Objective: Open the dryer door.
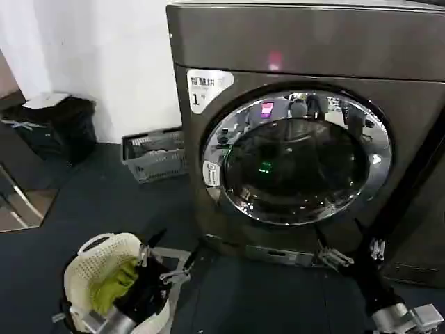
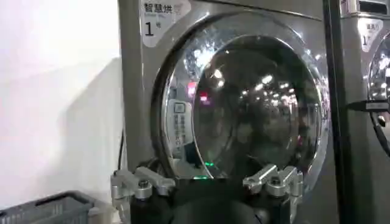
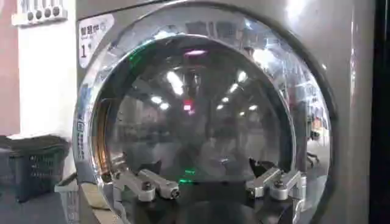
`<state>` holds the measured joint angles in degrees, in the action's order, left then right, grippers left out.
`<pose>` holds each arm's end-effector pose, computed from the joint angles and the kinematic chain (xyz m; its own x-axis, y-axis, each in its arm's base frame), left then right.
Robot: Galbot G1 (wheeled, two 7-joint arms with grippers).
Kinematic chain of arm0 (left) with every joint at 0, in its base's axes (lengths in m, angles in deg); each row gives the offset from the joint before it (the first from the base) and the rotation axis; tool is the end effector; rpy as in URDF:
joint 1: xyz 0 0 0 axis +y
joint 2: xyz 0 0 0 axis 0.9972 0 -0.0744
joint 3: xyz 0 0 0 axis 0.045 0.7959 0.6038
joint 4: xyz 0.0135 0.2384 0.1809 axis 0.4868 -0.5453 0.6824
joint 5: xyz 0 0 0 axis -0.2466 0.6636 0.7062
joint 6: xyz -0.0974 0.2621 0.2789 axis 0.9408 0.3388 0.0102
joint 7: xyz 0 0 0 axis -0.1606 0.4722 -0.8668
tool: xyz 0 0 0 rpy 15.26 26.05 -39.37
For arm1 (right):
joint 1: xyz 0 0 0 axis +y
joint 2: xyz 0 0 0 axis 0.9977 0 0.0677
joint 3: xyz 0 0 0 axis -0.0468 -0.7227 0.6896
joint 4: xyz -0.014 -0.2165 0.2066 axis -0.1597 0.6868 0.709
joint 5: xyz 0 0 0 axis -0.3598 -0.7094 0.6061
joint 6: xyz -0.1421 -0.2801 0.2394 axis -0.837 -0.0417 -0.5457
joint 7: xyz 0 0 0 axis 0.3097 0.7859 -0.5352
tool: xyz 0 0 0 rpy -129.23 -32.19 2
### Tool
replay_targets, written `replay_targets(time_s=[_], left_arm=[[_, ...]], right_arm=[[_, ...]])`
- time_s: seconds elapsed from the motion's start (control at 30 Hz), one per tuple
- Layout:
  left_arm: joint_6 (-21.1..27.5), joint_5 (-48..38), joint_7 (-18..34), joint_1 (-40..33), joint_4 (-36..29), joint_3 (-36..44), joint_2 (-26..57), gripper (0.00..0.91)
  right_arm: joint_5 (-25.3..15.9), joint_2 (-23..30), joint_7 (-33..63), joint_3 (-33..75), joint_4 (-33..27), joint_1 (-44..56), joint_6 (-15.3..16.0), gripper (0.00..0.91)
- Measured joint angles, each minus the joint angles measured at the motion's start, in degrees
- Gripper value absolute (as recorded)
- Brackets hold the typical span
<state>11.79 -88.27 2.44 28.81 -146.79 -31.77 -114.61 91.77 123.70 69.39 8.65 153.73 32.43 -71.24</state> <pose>0.2336 0.0451 -0.2128 -0.8766 0.4635 -0.1293 0.4614 0.8859 0.0473 0.2332 -0.0748 -0.1350 -0.9532 -0.2815 -0.1104 -0.2819 0.9594 -0.0123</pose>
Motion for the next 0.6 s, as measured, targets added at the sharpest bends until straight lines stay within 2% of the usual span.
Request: replay_targets(time_s=[0.2,0.37,0.6], left_arm=[[1.3,0.0,-0.5,-0.1,-0.6,0.2,0.7,0.907],[1.7,2.1,-1.6,-0.2,-1.2,0.0,1.1,0.907],[1.9,3.7,-1.4,-0.3,-1.5,0.4,0.8,0.907]], right_arm=[[2.0,-4.8,-3.6,-2.5,-5.2,-5.5,-0.6,0.907],[6.8,-9.6,-2.5,-6.7,-10.5,-11.5,-0.3,0.907],[6.5,-12.7,-1.3,-13.2,-15.3,-17.6,0.1,0.907]])
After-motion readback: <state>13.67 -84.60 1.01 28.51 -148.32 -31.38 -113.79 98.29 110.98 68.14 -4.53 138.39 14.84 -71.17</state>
